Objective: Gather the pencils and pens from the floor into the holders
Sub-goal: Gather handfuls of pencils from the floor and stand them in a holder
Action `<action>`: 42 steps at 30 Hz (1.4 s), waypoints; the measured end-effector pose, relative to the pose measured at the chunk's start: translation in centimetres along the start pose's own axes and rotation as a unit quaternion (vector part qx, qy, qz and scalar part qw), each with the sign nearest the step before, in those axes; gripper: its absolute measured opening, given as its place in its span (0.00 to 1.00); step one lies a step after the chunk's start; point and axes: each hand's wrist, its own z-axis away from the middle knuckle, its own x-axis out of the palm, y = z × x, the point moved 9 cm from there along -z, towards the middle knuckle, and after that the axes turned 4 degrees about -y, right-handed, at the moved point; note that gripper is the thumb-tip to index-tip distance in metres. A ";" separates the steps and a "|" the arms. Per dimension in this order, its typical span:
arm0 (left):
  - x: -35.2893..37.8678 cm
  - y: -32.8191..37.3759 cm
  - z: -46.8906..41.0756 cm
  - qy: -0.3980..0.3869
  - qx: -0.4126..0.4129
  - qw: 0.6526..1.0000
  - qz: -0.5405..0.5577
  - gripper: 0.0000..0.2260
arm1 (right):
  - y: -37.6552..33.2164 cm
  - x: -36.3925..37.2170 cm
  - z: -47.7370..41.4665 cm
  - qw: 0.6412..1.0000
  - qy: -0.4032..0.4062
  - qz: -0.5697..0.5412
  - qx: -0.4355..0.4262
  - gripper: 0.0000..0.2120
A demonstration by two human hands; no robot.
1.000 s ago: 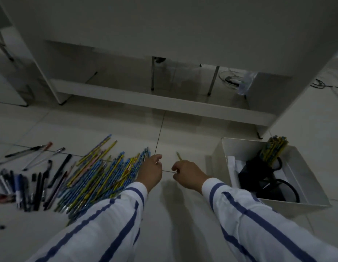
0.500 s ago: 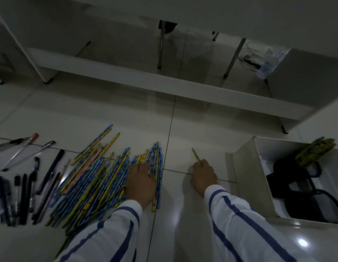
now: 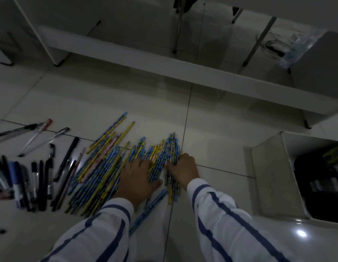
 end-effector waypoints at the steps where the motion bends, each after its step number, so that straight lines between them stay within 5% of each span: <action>1: 0.4 -0.2 0.3 -0.009 0.002 1.000 -0.004 0.34 | -0.2 0.3 -0.2 1.000 0.001 0.020 0.005 0.24; 9: 1.6 0.6 1.4 -0.033 0.002 0.997 -0.073 0.40 | 0.0 0.6 -0.2 0.997 -0.037 0.017 0.068 0.04; 11: 2.0 0.9 2.0 -0.040 -0.001 0.995 -0.095 0.41 | 0.4 0.5 0.1 0.995 -0.057 0.055 0.062 0.13; 16: 2.5 1.0 3.3 -0.054 -0.019 0.992 -0.113 0.35 | 1.2 0.0 1.2 0.996 -0.060 0.050 0.047 0.12; 25: 3.3 2.2 2.6 -0.081 -0.005 0.996 -0.029 0.12 | 3.2 -0.3 3.8 0.998 -0.040 -0.041 0.018 0.07; 31: 3.6 3.1 1.8 -0.115 -0.011 0.993 0.008 0.14 | 4.3 1.5 5.0 0.994 -0.065 -0.068 0.053 0.15; 36: 3.3 2.7 1.0 -0.100 -0.015 0.994 0.041 0.13 | 4.8 2.2 6.1 0.985 -0.083 -0.132 0.073 0.02; 42: 2.1 1.5 -0.4 -0.058 -0.069 0.958 0.271 0.12 | 2.7 3.1 6.9 0.967 -0.153 -0.198 0.047 0.01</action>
